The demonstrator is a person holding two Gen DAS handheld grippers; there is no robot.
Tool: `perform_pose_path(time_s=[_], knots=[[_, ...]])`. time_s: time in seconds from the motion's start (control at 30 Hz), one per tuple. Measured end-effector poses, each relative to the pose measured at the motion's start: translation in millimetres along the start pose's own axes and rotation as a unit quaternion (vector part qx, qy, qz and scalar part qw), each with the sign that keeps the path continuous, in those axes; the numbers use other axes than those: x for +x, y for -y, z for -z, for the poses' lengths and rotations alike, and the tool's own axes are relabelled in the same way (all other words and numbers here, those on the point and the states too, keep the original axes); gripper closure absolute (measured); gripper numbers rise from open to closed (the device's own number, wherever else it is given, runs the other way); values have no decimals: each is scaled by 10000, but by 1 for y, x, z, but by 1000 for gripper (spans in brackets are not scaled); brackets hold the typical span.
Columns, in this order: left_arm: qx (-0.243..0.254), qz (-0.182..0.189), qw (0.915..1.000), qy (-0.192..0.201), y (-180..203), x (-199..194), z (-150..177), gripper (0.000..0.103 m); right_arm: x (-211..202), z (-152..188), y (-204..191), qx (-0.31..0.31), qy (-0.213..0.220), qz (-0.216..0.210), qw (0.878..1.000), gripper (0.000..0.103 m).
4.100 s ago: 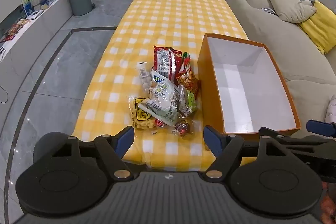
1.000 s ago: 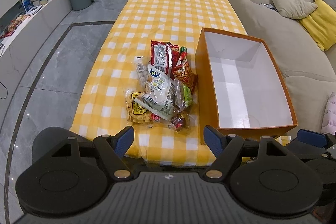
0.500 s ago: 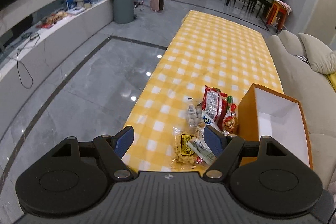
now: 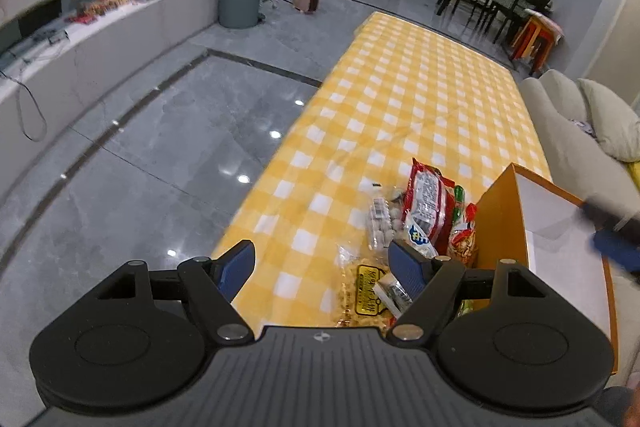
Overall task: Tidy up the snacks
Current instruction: 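Reach the right gripper into the snack pile and grasp a small clear packet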
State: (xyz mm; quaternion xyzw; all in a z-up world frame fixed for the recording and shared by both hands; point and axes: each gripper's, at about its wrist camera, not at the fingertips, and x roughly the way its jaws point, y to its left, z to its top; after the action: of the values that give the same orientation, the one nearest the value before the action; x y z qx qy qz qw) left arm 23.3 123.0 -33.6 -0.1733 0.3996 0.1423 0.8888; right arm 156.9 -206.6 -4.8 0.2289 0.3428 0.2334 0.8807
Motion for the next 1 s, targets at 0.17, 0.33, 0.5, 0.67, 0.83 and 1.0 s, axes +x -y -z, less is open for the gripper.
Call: perform_pose_path(time_s=[0.17,0.33,0.5,0.67,0.83,1.0], knots=[[-147,361,9989,-251,-12,29,19,14,45,36,-23,-1250,-789,510,9877,64],[-90,511,9977,-446,-20,47,33,14,85,83,-40,-2205,-1228,1244,9596,70],[66,574,9967,-577,-25,55,39,14,114,106,-43,-2744,-1520,1720,9338,69],[-103,628,9956,-681,-35,60,39,14,137,110,-42,-2679,-1891,2028,9227,69],[-192,706,9942,-794,-37,66,38,14,162,114,-45,-2690,-2133,2441,9070,68],[-164,661,9938,-877,-35,70,37,14,181,117,-50,-2915,-2238,2755,8883,64]])
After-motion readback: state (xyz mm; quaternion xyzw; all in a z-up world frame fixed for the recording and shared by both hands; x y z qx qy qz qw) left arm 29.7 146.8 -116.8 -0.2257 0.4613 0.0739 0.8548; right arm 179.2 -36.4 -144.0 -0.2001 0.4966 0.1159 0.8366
